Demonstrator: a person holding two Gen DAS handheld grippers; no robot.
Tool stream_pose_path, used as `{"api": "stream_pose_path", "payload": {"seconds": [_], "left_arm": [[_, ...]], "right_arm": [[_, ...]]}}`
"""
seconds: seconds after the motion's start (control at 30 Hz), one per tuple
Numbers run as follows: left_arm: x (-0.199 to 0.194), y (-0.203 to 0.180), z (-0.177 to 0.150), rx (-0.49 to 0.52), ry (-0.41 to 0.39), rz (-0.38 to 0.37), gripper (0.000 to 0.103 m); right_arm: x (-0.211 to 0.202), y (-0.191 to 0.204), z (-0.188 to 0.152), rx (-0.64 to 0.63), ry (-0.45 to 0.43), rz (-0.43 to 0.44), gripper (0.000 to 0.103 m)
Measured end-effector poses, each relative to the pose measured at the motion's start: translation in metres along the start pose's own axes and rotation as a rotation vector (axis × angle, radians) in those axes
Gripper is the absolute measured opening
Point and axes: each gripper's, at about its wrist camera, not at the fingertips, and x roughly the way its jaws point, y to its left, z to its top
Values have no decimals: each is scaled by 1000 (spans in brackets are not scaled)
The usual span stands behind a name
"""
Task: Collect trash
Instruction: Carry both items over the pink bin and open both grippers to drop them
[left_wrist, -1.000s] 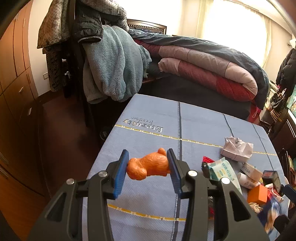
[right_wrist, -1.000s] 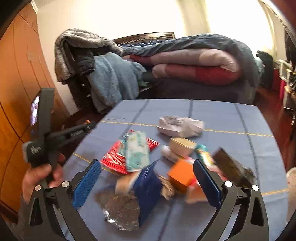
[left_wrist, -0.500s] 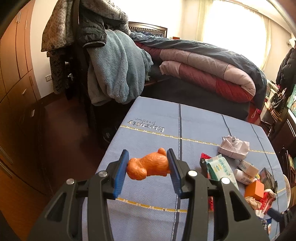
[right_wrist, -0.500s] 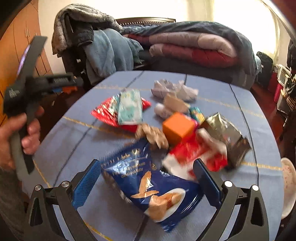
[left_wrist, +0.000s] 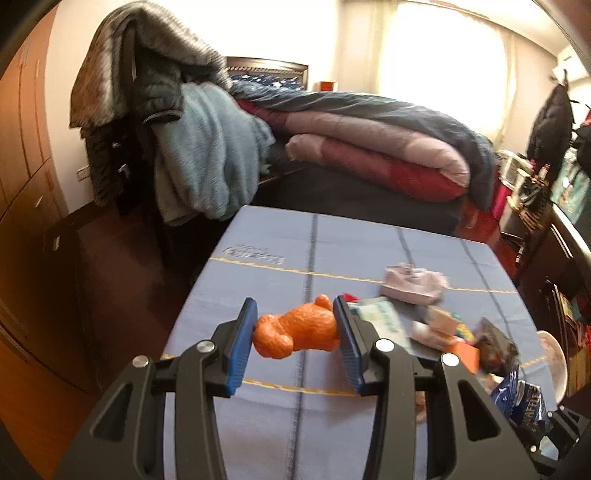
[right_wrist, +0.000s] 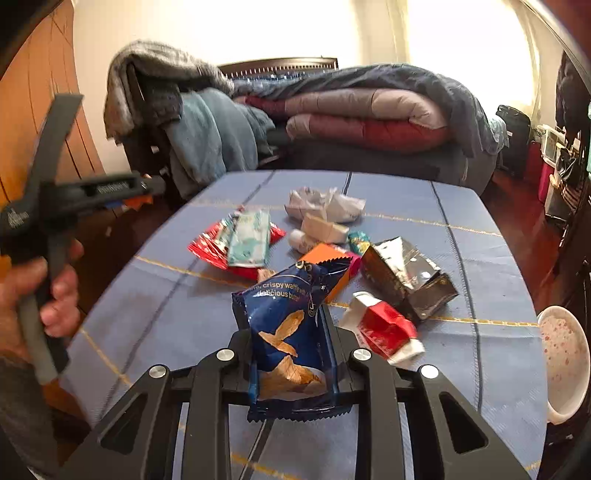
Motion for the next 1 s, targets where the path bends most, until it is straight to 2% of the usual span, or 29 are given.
{"api": "stream_pose_path", "payload": {"seconds": [0.07,0.27,0.33,0.5,0.73,1.0], "left_arm": [[-9,-11,0,13,-8,-35,43],[-36,-49,-5,57,-22,-205,43],[-44,-65,-8,77,-18,-281,43],[-51,-106,-15,134,-2,-413,43],[-54,-176,-25,247,-13,-449,43],[-41,-251,-35,360,11,-486,43]], "right_arm": [[-11,-2,0,0,-22,3,27],[-45,-16,-6,16,-79,-32,27],[-52,-26,-10,38,-88,-45,27],[-65,-58,-21,109,-101,-85,29],[-79,-102,-33,184,-117,-137,30],[-96,-148,-44,250,-141,-214,30]]}}
